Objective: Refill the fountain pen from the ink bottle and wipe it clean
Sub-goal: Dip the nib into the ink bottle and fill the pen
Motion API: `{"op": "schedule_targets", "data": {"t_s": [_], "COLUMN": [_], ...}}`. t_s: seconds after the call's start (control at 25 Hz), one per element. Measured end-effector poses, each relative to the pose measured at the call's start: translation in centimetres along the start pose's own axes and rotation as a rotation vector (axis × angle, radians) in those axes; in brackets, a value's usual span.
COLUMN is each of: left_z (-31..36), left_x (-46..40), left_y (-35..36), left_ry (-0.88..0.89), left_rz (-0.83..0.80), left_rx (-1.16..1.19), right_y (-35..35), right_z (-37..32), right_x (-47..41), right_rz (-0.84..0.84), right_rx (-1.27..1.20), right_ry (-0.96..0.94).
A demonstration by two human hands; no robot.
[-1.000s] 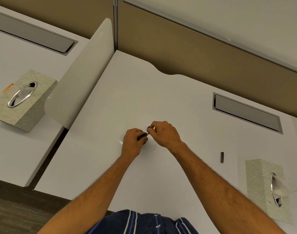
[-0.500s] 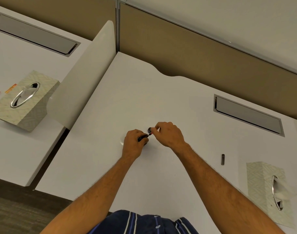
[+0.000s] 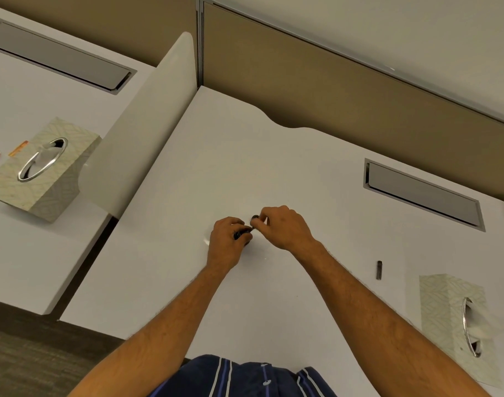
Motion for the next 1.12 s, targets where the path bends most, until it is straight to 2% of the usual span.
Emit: {"op": "schedule_targets", "data": {"t_s": [0.28, 0.44, 0.72, 0.88, 1.12], "left_z": [-0.3, -0.2, -0.5, -0.5, -0.5], "left_x": [0.0, 0.0, 0.1, 0.1, 0.2], "left_y": [0.2, 0.2, 0.4, 0.4, 0.1], "left_ry": [-0.005, 0.007, 0.014, 0.0, 0.045], "left_rz": [-0.009, -0.01, 0.006, 0.008, -0.009], "left_rx": [-0.02, -0.03, -0.046, -0.042, -0.07], "right_y": [1.1, 0.3, 1.1, 1.1, 2.2], "right_z": [-0.2, -0.3, -0.7, -0.6, -0.4], "right_x": [0.2, 0.2, 1.1, 1.1, 1.7], "right_rz": [-0.004, 0.021, 0.013, 0.038, 0.018], "right_rx": [0.12, -0.044, 0.085, -0.048, -0.076], "right_ry": [0.016, 0.079, 0.069, 0.139, 0.187]}}
Point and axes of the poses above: each hand's wrist, its own x-axis away from the middle knuckle, its own y-axis out of the palm, z = x × y, the point moved 1 cm from there along -x, towards the middle knuckle, and after that the axes turned 4 degrees about y, right-handed, at the moved point
